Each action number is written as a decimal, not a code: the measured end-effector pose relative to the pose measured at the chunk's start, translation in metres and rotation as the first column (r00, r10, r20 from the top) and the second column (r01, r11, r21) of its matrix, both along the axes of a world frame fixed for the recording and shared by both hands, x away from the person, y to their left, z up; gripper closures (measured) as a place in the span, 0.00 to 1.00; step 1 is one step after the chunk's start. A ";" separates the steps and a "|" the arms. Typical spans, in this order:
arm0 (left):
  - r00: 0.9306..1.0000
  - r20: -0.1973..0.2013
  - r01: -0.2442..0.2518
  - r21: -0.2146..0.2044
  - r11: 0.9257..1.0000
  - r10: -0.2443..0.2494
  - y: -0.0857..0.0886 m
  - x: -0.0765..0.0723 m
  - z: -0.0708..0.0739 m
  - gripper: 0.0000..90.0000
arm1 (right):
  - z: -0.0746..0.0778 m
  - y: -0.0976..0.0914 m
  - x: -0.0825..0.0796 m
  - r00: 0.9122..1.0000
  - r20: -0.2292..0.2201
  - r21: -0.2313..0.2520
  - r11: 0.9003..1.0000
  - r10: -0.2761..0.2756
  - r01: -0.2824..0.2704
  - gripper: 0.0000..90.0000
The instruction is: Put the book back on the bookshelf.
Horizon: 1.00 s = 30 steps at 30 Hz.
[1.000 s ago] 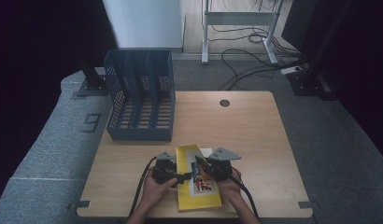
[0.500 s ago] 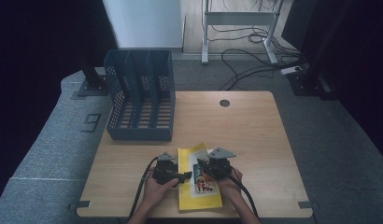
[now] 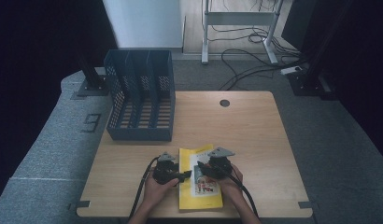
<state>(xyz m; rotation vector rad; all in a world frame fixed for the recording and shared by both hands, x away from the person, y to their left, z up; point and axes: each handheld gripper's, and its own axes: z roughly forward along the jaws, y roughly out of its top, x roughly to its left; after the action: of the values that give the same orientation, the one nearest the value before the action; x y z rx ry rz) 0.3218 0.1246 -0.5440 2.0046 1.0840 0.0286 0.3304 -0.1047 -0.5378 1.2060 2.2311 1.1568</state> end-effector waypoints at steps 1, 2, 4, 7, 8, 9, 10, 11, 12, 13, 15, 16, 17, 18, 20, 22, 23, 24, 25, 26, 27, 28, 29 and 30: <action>1.000 0.000 -0.002 -0.001 1.000 0.002 0.000 0.000 0.000 0.38 | -0.001 0.000 0.001 1.000 -0.008 -0.001 1.000 -0.011 0.011 0.42; 1.000 0.000 -0.003 -0.002 1.000 0.003 0.000 0.000 0.000 0.39 | -0.001 -0.001 0.002 1.000 -0.019 0.004 1.000 -0.019 0.019 0.40; 1.000 0.002 -0.004 -0.003 1.000 0.004 0.000 0.000 0.000 0.39 | -0.002 -0.001 0.002 0.999 -0.017 -0.007 0.999 -0.040 0.040 0.31; 1.000 0.003 -0.004 -0.004 1.000 0.004 0.000 0.000 0.000 0.39 | -0.003 -0.001 0.004 0.998 -0.022 -0.021 0.998 -0.067 0.066 0.26; 1.000 0.003 -0.004 -0.004 1.000 0.004 0.000 0.000 0.000 0.39 | -0.003 -0.001 0.004 0.997 -0.027 -0.019 0.997 -0.069 0.069 0.24; 1.000 0.003 -0.005 -0.006 1.000 0.005 0.000 0.000 -0.001 0.39 | -0.004 -0.001 0.005 0.997 -0.029 -0.021 0.997 -0.076 0.075 0.22; 1.000 0.002 -0.004 -0.005 1.000 0.004 0.000 0.000 0.000 0.39 | -0.004 -0.001 0.006 0.996 -0.034 -0.019 0.997 -0.082 0.081 0.21; 1.000 0.003 -0.005 -0.006 1.000 0.005 0.000 0.000 -0.001 0.39 | -0.005 -0.001 0.006 0.996 -0.036 -0.017 0.997 -0.082 0.081 0.21; 1.000 0.003 -0.004 -0.006 1.000 0.004 0.000 0.001 -0.001 0.39 | -0.005 -0.002 0.006 0.996 -0.037 -0.017 0.997 -0.080 0.079 0.21; 1.000 0.001 -0.003 -0.007 1.000 0.003 0.000 0.001 0.000 0.39 | -0.005 -0.002 0.007 0.996 -0.036 -0.020 0.997 -0.077 0.077 0.20; 1.000 0.000 -0.003 -0.009 1.000 0.003 0.000 0.001 -0.001 0.40 | -0.004 -0.002 0.008 0.996 -0.040 -0.021 0.997 -0.075 0.075 0.20; 1.000 0.000 -0.003 -0.010 1.000 0.003 0.000 0.001 -0.001 0.40 | -0.004 -0.002 0.008 0.996 -0.043 -0.022 0.997 -0.077 0.076 0.18; 1.000 0.002 -0.005 -0.012 1.000 0.005 0.000 0.001 -0.001 0.40 | -0.004 -0.002 0.009 0.995 -0.047 -0.027 0.996 -0.084 0.083 0.16; 1.000 0.004 -0.006 -0.014 1.000 0.006 0.000 0.002 -0.001 0.41 | -0.005 -0.002 0.010 0.993 -0.061 -0.026 0.995 -0.096 0.095 0.15; 1.000 0.005 -0.007 -0.015 1.000 0.007 0.000 0.002 -0.001 0.41 | -0.005 -0.004 0.012 0.991 -0.085 -0.011 0.995 -0.102 0.102 0.15; 1.000 0.005 -0.006 -0.015 1.000 0.007 0.000 0.002 -0.001 0.41 | -0.006 -0.005 0.013 0.991 -0.089 -0.005 0.995 -0.100 0.100 0.15; 1.000 0.005 -0.007 -0.015 1.000 0.007 0.000 0.002 -0.001 0.41 | -0.006 -0.005 0.013 0.991 -0.096 0.000 0.995 -0.099 0.099 0.15; 1.000 0.005 -0.007 -0.015 1.000 0.007 0.000 0.002 -0.001 0.41 | -0.007 -0.006 0.014 0.990 -0.101 0.006 0.995 -0.098 0.099 0.15; 1.000 0.004 -0.008 -0.015 1.000 0.008 0.000 0.002 -0.001 0.41 | -0.007 -0.007 0.014 0.990 -0.108 0.013 0.995 -0.097 0.099 0.16; 1.000 0.003 -0.008 -0.015 1.000 0.008 0.000 0.002 -0.001 0.41 | -0.007 -0.008 0.014 0.990 -0.110 0.018 0.995 -0.093 0.096 0.16; 1.000 0.002 -0.007 -0.016 1.000 0.007 0.000 0.002 -0.001 0.41 | -0.008 -0.008 0.014 0.990 -0.111 0.023 0.995 -0.090 0.093 0.17; 1.000 0.002 -0.009 -0.014 1.000 0.009 0.000 0.003 -0.001 0.41 | -0.008 -0.009 0.014 0.990 -0.111 0.027 0.996 -0.087 0.090 0.17; 1.000 0.003 -0.010 -0.014 1.000 0.010 -0.001 0.003 -0.001 0.41 | -0.008 -0.009 0.014 0.990 -0.110 0.026 0.996 -0.084 0.087 0.18; 1.000 0.004 -0.010 -0.012 1.000 0.010 -0.001 0.003 -0.001 0.41 | -0.008 -0.009 0.015 0.991 -0.108 0.024 0.996 -0.082 0.085 0.18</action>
<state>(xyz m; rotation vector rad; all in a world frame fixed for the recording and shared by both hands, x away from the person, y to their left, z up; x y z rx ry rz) 0.3251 0.1237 -0.5450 1.9874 1.0893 0.0316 0.3449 -0.1136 -0.5455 1.3898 2.2242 1.1200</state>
